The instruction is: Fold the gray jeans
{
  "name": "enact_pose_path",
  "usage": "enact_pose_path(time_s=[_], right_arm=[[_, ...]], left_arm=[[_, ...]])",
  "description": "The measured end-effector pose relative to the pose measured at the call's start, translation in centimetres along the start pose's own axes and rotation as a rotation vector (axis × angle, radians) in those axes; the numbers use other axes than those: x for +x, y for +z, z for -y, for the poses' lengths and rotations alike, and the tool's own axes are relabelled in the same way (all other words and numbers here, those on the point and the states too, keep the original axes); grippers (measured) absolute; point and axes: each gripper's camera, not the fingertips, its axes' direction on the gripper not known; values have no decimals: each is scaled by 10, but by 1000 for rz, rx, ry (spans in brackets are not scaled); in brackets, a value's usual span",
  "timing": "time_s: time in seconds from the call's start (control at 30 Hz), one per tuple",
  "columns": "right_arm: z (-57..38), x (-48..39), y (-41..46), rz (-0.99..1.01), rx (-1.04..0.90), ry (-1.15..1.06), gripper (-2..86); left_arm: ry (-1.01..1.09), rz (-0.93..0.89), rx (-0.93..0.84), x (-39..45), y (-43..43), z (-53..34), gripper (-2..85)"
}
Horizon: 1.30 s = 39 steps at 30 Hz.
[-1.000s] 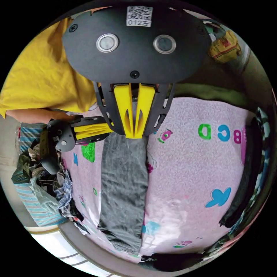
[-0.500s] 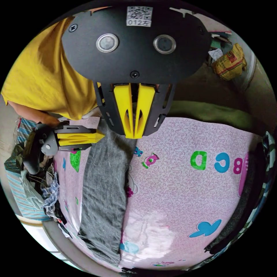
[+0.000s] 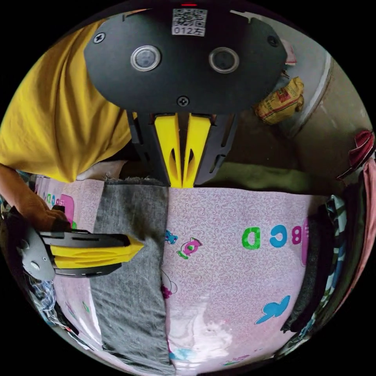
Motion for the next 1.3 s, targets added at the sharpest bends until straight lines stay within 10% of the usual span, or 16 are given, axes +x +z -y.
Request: enact_pose_path(time_s=[0.37, 0.67, 0.97, 1.3], right_arm=[[-5, -18, -57, 91, 37, 99, 0], [-33, 22, -131, 57, 25, 270, 0], [33, 122, -265, -242, 210, 378, 0], [130, 216, -341, -539, 54, 365, 0]], left_arm=[[118, -225, 276, 33, -79, 70, 3], [111, -217, 58, 46, -59, 131, 5], [212, -218, 373, 84, -160, 290, 3], [234, -215, 329, 129, -175, 423, 4]])
